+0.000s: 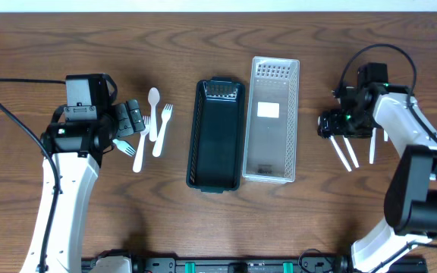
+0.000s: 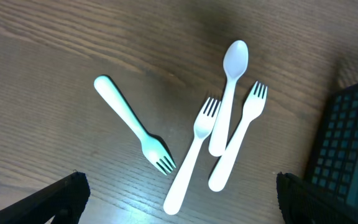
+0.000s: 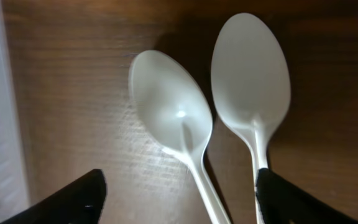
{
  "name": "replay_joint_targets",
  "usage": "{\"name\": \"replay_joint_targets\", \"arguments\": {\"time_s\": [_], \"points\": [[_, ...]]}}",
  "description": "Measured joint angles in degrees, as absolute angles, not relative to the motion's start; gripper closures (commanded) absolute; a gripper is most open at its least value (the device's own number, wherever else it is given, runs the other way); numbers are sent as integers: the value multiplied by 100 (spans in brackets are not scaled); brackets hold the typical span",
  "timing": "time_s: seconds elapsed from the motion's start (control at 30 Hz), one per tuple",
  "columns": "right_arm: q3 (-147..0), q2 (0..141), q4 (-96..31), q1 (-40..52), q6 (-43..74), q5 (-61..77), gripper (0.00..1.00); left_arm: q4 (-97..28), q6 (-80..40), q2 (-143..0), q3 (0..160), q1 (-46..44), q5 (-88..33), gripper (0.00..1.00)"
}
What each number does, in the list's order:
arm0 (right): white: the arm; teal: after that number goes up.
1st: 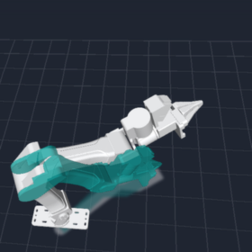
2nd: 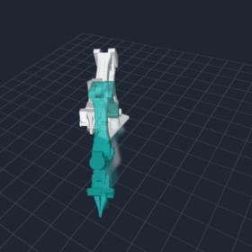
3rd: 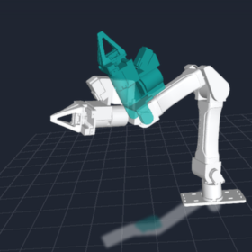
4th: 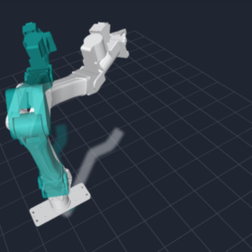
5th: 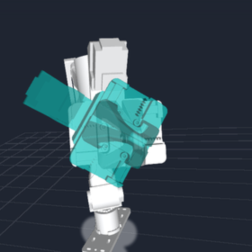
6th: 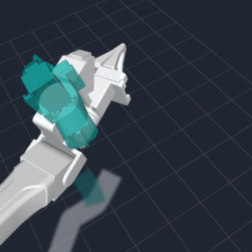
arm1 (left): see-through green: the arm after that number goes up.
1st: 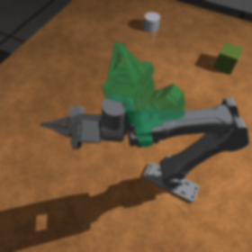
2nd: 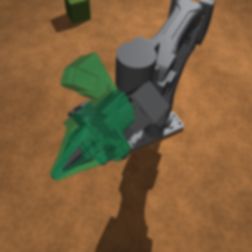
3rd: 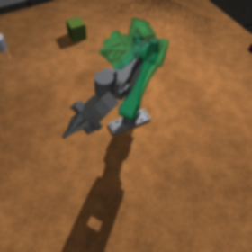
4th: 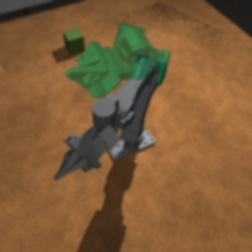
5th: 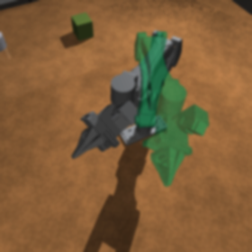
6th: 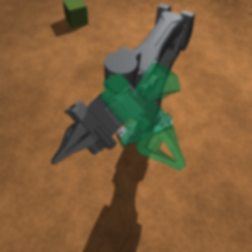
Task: Pack container
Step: 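Grasp a white spoon with the right gripper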
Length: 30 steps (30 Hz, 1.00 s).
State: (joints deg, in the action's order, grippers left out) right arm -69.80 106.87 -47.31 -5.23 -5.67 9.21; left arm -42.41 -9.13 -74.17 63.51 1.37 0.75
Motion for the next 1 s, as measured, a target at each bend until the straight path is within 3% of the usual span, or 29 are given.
{"name": "replay_joint_targets", "arguments": {"time_s": [0.27, 0.43, 0.53, 0.8, 0.87, 1.0], "points": [[-6982, 11111, -4672, -443, -692, 847, 48, -4241, -897, -7437, 6351, 137, 75, 2], [-7004, 11153, -4687, -390, -687, 659, 67, -4244, -895, -7437, 6351, 137, 75, 2], [-7046, 11192, -4722, -329, -694, 475, 69, -4244, -897, -7437, 6351, 137, 75, 2], [-7061, 11212, -4886, -178, -462, -14, 87, -4244, -897, -7437, 6351, 137, 78, 2], [-7070, 11214, -4976, -178, -386, -54, 97, -4244, -895, -7437, 6351, 137, 75, 2], [-7210, 11233, -5332, -130, -279, -71, 99, -4244, -895, -7437, 6351, 137, 78, 2]]}}
